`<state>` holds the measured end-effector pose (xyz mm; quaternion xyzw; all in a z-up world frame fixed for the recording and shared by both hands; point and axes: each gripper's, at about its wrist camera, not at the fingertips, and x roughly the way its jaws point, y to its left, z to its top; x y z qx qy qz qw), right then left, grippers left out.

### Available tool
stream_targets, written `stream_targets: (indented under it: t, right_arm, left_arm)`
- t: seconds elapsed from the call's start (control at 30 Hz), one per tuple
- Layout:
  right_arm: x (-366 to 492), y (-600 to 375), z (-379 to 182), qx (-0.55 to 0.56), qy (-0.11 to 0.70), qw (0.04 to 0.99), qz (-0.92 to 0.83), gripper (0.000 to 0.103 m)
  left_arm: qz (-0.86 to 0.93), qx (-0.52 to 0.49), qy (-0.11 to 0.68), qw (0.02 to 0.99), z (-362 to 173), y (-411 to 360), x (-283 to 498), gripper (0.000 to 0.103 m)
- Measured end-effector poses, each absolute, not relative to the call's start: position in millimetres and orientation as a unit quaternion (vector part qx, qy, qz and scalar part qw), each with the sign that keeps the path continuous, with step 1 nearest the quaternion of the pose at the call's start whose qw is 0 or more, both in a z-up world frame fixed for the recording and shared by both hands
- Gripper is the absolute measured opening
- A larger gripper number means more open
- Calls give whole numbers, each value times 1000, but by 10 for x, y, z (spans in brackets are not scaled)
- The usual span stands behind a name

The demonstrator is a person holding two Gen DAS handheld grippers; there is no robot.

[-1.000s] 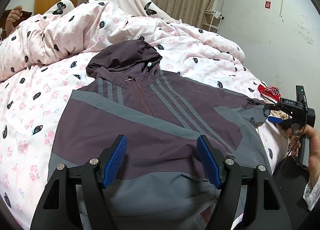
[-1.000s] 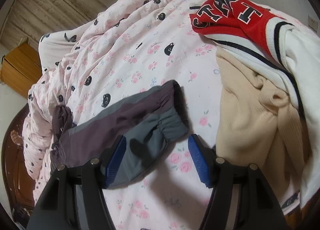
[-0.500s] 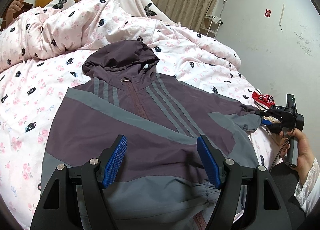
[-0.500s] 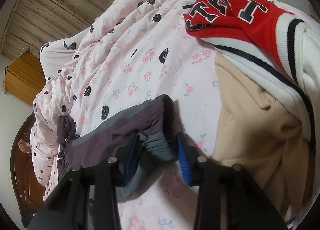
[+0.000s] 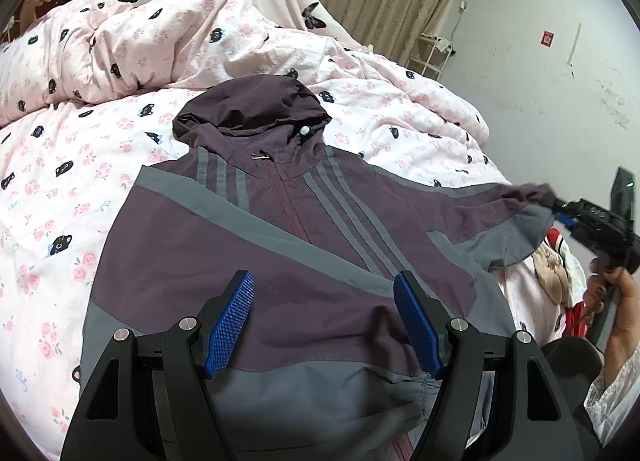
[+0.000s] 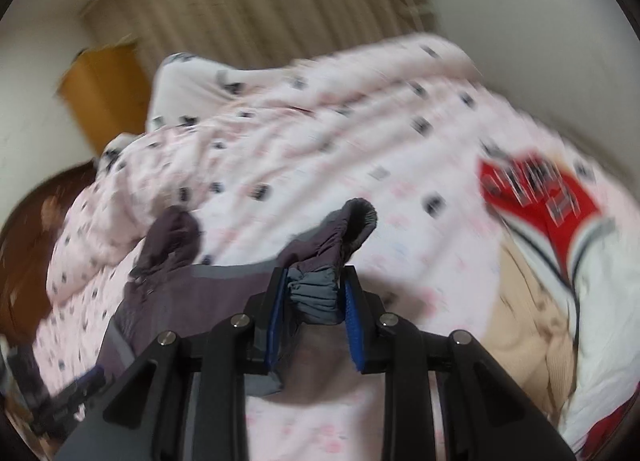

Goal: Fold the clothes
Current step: 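Lift the sleeve and fold it across the jacket body with the right gripper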

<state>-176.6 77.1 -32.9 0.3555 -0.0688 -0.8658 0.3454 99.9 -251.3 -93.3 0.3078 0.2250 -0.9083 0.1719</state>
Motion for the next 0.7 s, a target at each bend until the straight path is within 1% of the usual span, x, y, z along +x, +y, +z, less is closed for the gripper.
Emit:
stream_targets:
  t: [0.1, 0.33, 0.53, 0.7]
  right_arm:
    - [-1551, 534, -101, 331, -36, 377, -864, 27]
    - [-1130, 4, 144, 305, 9, 445, -842, 27]
    - [-777, -454, 171, 297, 37, 497, -814, 27]
    - [-457, -781, 82, 297, 62, 527, -794, 27]
  left_arm:
    - [-906, 308, 231, 178, -944, -2551, 1020, 67]
    - [-897, 311, 244, 196, -961, -2661, 1117, 67]
    - [-884, 324, 251, 224, -1029, -2757, 1187, 67]
    - [-880, 327, 255, 230, -1049, -2794, 1240, 68]
